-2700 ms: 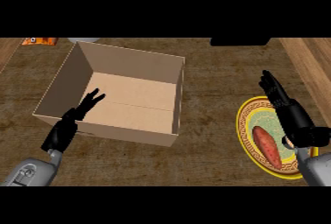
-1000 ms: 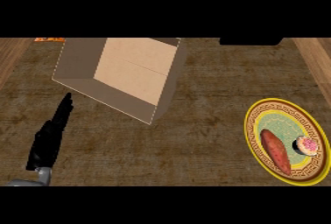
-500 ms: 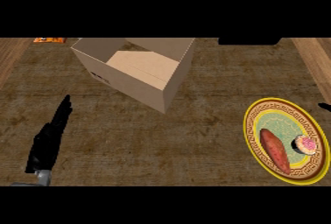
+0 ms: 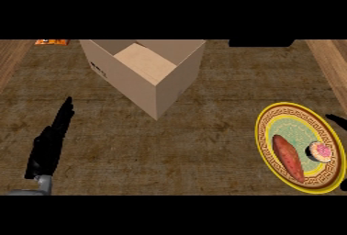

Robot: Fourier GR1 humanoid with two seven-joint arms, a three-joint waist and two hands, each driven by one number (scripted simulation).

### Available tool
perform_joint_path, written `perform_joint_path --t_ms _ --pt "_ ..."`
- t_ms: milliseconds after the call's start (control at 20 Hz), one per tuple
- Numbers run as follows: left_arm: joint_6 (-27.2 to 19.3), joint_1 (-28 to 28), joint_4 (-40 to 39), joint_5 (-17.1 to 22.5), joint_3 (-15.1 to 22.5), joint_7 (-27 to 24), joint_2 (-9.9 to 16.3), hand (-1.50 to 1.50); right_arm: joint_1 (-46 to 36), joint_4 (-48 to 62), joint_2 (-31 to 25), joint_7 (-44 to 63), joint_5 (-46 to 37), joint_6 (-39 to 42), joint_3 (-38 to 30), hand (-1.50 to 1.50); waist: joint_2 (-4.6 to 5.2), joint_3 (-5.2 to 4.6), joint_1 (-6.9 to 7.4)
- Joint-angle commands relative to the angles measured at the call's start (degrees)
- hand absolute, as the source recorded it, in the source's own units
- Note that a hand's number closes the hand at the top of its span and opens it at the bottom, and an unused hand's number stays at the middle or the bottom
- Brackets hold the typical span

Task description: Pick the cupcake from the plate and place it in the cardboard box

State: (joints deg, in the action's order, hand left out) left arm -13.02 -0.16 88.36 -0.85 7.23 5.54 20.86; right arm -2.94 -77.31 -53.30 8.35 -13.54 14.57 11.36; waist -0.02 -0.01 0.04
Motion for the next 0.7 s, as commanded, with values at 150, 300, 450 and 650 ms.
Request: perform_joint_path --t_ms 150,300,450,650 --pt "0.39 3.42 4.46 -3.45 1.02 1.79 -3.41 0.0 -2.19 6.25 6.12 -3.38 -6.9 1.26 -2.65 -1.5 0.01 0.02 0.23" --pt "3.56 1.74 5.81 -2.12 -3.26 3.94 -0.68 0.0 1.07 3.37 4.15 -5.14 -6.3 3.78 -6.59 -1.5 -0.03 0.01 -0.03" --pt "4.79 -1.87 -6.77 -1.8 -5.83 -5.23 -3.02 0.0 0.14 2.05 9.24 -1.42 -10.82 2.11 -4.74 -1.5 0.04 -0.02 -0.15" --pt "4.44 -4.1 -6.98 -4.13 -5.77 -2.84 -5.42 0.0 2.15 3.93 8.81 -6.76 -12.73 3.67 -9.13 -1.5 0.01 -0.01 -0.3"
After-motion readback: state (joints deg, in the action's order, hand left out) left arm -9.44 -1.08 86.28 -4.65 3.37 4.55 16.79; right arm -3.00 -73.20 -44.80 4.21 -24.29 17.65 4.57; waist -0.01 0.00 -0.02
